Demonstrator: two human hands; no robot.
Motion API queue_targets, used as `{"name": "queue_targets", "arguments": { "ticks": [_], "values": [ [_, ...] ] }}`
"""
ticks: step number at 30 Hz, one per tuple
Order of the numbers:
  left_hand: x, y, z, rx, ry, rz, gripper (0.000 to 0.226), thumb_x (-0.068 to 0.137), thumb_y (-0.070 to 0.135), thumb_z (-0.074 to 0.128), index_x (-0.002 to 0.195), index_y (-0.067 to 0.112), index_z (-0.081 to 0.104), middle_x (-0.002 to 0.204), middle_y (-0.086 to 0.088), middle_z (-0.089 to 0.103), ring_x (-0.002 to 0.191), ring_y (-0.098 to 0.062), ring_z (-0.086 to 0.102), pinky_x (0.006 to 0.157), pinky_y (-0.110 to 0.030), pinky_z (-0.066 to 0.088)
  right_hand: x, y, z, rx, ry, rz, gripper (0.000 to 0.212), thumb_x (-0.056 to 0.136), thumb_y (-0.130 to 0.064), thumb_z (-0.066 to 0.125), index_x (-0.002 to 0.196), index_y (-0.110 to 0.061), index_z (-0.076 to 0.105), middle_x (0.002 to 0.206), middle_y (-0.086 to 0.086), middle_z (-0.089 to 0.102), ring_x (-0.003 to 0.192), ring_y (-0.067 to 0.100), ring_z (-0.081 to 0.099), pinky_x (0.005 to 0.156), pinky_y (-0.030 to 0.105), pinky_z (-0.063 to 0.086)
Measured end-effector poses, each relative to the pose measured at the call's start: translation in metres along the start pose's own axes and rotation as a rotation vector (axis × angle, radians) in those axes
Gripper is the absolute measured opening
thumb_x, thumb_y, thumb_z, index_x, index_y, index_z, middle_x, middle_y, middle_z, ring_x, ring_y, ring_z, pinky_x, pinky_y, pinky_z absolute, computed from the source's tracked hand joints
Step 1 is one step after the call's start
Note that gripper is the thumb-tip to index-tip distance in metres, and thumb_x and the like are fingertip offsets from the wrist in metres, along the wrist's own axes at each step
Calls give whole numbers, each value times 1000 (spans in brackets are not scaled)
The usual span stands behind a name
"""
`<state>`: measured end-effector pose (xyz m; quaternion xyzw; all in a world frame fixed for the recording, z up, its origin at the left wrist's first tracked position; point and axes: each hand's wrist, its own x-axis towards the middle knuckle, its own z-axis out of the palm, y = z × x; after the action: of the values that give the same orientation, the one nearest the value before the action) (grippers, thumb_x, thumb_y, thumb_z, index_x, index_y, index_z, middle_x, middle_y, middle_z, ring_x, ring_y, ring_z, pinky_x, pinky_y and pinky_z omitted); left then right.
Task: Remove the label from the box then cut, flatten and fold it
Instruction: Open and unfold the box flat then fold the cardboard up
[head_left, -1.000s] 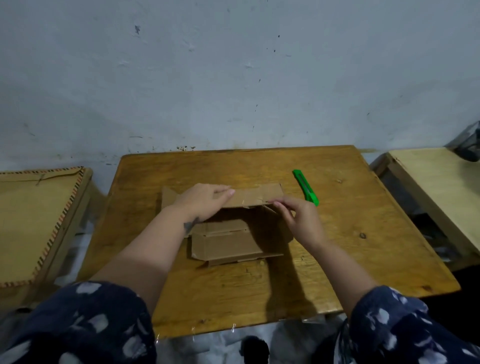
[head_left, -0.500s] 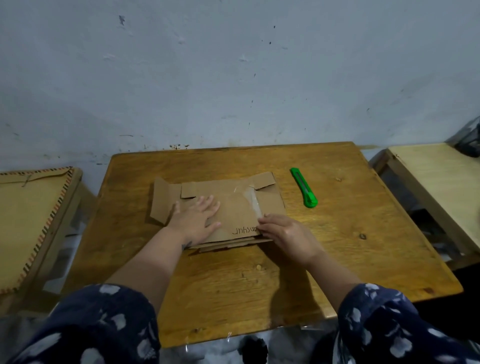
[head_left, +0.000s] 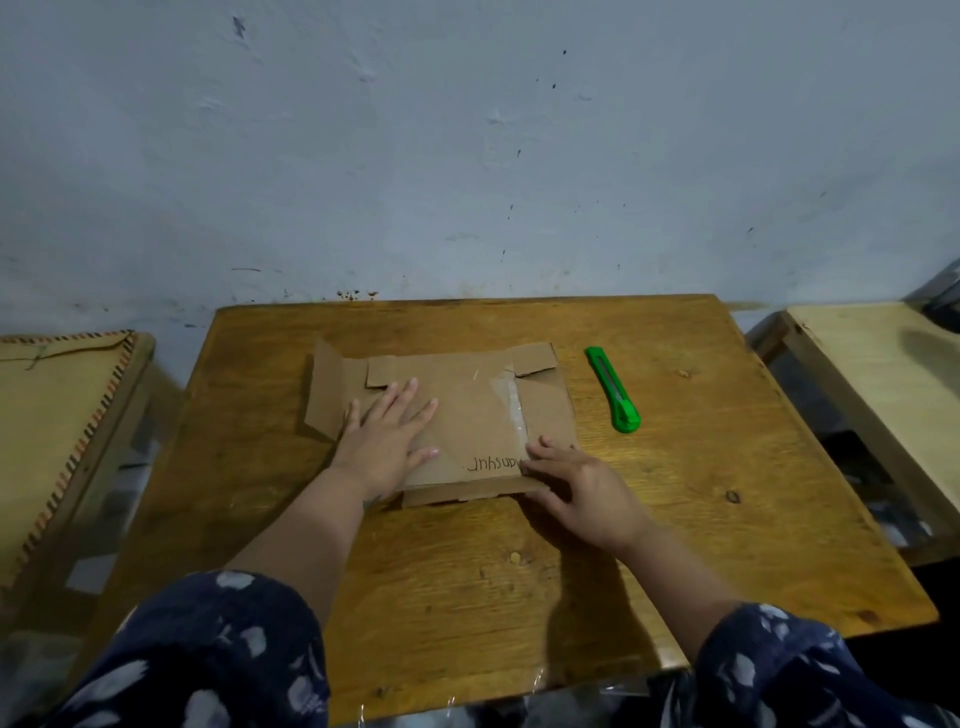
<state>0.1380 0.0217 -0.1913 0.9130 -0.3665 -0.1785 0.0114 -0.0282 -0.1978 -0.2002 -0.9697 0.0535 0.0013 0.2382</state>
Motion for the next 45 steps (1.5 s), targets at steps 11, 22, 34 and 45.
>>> {"name": "queue_targets", "arguments": {
  "ticks": [11, 22, 34, 45],
  "values": [
    [-26, -9, -8, -239, 74, -44, 62, 97, 53, 8, 152, 25, -2, 160, 10, 0, 146, -6, -6, 119, -47, -5, 27, -40, 16, 107, 314, 459, 56, 84, -31, 66, 134, -27, 44, 124, -6, 54, 121, 16, 46, 101, 41, 36],
    [-3, 20, 15, 73, 24, -101, 77, 92, 65, 9, 146, 22, -23, 151, 6, -36, 139, -15, -33, 110, -62, -13, 40, -27, 1, 174, 369, 740, 72, 79, -35, 72, 140, -14, 40, 138, 9, 37, 127, 29, 32, 106, 43, 35],
    [-1, 18, 26, 6, 63, -100, 74, 92, 64, 9, 147, 24, -22, 152, 9, -35, 139, -14, -34, 111, -63, -11, 48, -17, -20, 894, 408, 756, 31, 86, -15, 66, 117, -17, 66, 118, -1, 66, 110, 16, 58, 89, 34, 52],
    [-1, 19, 25, -4, 49, -100, 73, 93, 63, 10, 149, 23, -18, 154, 8, -31, 140, -16, -32, 109, -63, -12, 44, -27, 2, 253, 237, 203, 44, 94, -9, 51, 136, -21, 50, 146, -4, 43, 134, 11, 38, 111, 26, 30]
  ]
}}
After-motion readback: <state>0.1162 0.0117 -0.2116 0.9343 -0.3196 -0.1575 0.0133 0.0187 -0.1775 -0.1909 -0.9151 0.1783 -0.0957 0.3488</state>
